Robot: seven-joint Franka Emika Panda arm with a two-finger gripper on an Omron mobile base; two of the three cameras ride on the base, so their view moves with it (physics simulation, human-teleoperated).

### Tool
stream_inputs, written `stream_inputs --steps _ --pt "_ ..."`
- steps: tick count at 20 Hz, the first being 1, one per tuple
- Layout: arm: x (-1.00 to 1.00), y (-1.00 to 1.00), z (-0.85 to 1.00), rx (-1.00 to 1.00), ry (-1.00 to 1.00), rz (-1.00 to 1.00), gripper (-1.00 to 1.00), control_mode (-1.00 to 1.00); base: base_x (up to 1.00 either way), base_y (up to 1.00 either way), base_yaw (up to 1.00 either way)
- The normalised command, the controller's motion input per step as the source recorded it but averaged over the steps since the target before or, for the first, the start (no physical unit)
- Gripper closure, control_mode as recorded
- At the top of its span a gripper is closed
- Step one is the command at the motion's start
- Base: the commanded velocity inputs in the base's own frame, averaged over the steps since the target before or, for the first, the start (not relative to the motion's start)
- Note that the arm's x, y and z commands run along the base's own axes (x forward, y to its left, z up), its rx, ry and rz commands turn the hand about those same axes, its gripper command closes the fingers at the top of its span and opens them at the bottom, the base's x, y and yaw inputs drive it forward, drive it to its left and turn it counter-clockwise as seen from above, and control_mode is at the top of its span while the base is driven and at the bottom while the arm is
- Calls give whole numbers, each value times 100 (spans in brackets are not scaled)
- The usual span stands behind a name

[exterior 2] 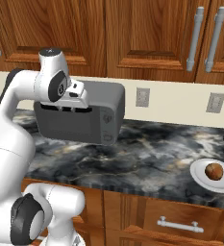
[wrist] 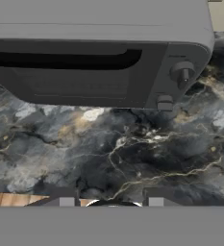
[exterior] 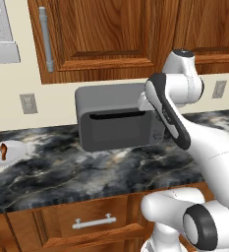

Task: Open the toaster oven door. Place the bread on the top rack in the toaster oven and place the chicken drumstick on the bottom rack.

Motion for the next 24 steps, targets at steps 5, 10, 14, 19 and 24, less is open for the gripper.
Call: stream_inputs --steps 5,10,14,19,24 --pt "0 0 0 0 0 0 -100 -100 0 0 0" --pt "0 0 -5 0 -7 9 -100 -100 0 0 0" --pt "0 0 -7 -3 -9 15 -100 -100 0 0 0" --pt "0 10 -11 -27 0 15 -100 -100 0 0 0" --pt "0 34 -15 -42 0 15 -100 -100 0 0 0"
